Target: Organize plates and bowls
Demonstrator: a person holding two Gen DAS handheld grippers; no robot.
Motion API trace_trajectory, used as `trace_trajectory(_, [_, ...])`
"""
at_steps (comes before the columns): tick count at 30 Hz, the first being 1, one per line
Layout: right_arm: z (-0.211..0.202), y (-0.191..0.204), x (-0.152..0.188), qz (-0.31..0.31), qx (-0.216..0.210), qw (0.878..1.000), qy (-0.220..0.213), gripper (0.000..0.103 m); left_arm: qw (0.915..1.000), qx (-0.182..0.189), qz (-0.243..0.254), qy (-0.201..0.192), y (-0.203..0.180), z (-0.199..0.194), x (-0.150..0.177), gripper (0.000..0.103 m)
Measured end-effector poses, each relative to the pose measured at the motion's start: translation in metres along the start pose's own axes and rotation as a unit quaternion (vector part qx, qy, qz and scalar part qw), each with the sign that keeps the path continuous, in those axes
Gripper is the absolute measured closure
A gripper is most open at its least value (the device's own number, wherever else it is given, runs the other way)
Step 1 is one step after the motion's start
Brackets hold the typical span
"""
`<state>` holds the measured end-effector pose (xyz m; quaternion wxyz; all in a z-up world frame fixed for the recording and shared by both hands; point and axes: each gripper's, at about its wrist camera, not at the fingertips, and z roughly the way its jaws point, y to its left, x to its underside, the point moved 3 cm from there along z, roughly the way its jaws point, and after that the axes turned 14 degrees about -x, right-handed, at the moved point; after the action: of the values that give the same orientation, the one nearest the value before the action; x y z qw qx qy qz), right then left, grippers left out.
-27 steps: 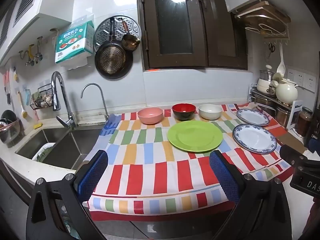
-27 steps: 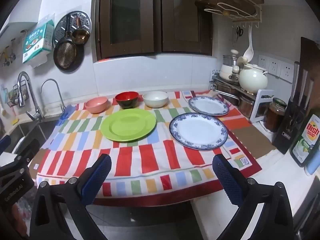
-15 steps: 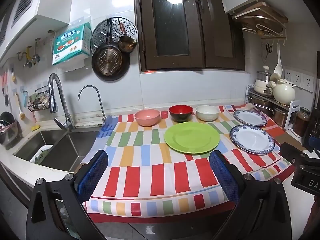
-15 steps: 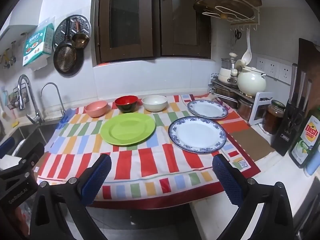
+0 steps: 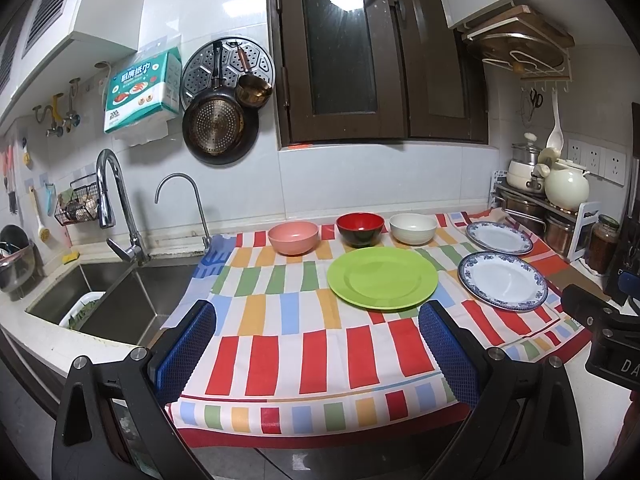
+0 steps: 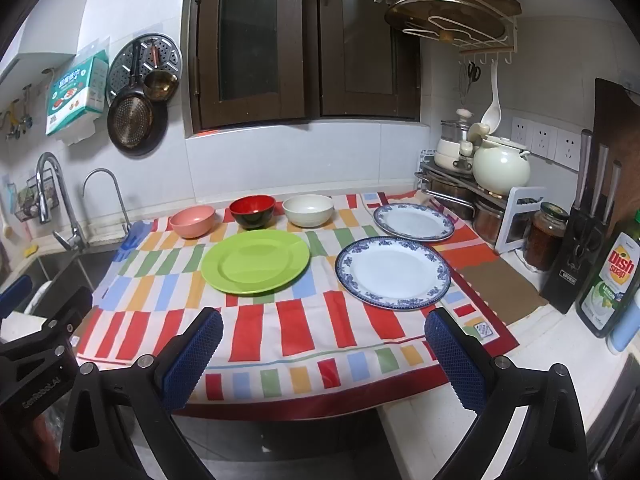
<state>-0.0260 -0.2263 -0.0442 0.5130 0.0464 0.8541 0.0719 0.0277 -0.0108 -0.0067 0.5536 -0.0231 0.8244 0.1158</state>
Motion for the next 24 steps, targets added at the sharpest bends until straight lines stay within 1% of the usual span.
trace_trajectory(24, [-0.0017, -0.0001, 0.0004, -0.001, 0.003, 1.0, -0.002, 0.001, 1.0, 0.0, 0.0, -0.001, 0.0002, -0.0002, 0.0004, 0.0])
